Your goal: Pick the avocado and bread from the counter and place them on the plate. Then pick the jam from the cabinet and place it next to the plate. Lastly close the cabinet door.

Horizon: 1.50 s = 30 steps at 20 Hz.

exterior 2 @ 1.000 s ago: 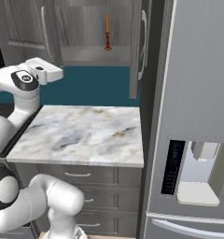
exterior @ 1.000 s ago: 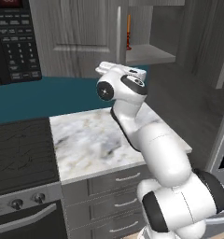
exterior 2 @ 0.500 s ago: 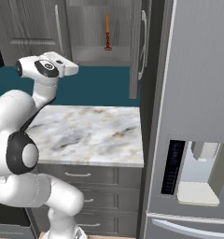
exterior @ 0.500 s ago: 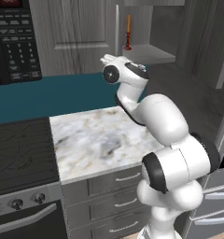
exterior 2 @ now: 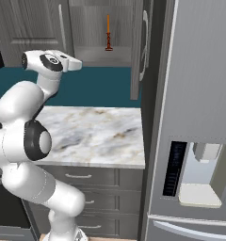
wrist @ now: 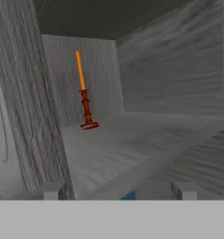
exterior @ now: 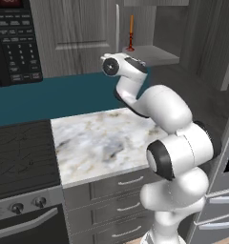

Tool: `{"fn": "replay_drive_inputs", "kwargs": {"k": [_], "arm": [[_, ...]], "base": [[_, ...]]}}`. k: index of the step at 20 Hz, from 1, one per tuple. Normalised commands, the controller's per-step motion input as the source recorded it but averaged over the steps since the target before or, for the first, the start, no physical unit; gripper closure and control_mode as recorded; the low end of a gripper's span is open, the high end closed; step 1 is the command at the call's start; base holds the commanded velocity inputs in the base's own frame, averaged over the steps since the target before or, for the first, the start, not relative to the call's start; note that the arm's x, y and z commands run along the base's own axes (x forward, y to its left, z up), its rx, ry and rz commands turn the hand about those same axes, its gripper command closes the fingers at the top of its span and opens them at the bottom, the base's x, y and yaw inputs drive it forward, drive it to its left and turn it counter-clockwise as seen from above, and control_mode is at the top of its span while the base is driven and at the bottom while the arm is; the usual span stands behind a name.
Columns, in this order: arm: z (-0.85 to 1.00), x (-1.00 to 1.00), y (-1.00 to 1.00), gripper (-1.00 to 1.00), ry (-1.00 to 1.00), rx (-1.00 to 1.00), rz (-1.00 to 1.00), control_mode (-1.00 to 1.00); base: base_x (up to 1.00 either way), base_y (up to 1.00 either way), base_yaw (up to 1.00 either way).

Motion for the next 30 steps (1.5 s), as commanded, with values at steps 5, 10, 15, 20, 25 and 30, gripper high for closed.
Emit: {"fn": "replay_drive_inputs", "kwargs": {"k": [5,10,15,20,25,30], "arm": [[-0.21,0.71,0.0,-1.0,0.01,-0.05,-0.03,-1.0],[0.14,-0.74,0.05,-1.0,0.06,0.02,0.0,-1.0],[0.53,-0.93,0.0,-1.0,0.19,0.09,0.0,-1.0],[0.4,-0.83,-0.04,-1.0,0.27,0.08,0.0,-1.0],[-0.16,-0.95,-0.16,-1.0,0.22,-0.01,0.06,-1.0],[-0.19,-0.99,-0.29,-1.0,0.11,-0.01,0.09,-1.0]], "base": [[0.0,0.0,0.0],[0.0,0.0,0.0],[0.0,0.0,0.0],[0.0,0.0,0.0],[0.0,0.0,0.0],[0.0,0.0,0.0]]}}
